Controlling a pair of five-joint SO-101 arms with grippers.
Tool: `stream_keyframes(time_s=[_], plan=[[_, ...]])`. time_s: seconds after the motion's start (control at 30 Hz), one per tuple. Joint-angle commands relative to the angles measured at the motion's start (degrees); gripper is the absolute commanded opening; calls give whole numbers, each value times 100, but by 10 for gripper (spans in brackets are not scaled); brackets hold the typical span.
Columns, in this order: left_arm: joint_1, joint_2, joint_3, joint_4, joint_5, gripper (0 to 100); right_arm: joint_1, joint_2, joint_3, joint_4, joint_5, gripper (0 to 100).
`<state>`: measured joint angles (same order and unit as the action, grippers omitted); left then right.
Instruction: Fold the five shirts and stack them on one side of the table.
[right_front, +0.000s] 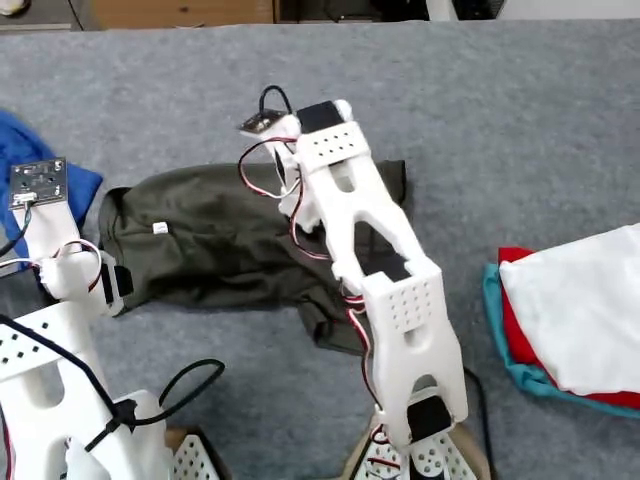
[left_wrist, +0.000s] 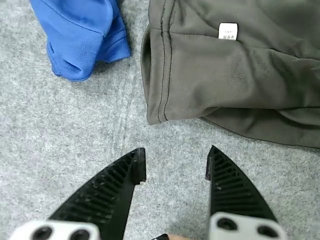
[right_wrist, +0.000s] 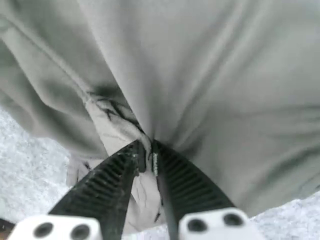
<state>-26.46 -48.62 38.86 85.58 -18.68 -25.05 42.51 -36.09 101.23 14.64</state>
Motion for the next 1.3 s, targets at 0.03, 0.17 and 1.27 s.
stream_keyframes(time_s=[0.03,0.17,1.27], plan=[[-53,-136,-70,-35,-26,208,66,-822,479,114,62,49],[-53,-136,-70,-35,-26,208,48,-1305,884,114,79,49],[-62,-136,-70,-26,-26,208,-171,-1138,1657,-791,-281,196]])
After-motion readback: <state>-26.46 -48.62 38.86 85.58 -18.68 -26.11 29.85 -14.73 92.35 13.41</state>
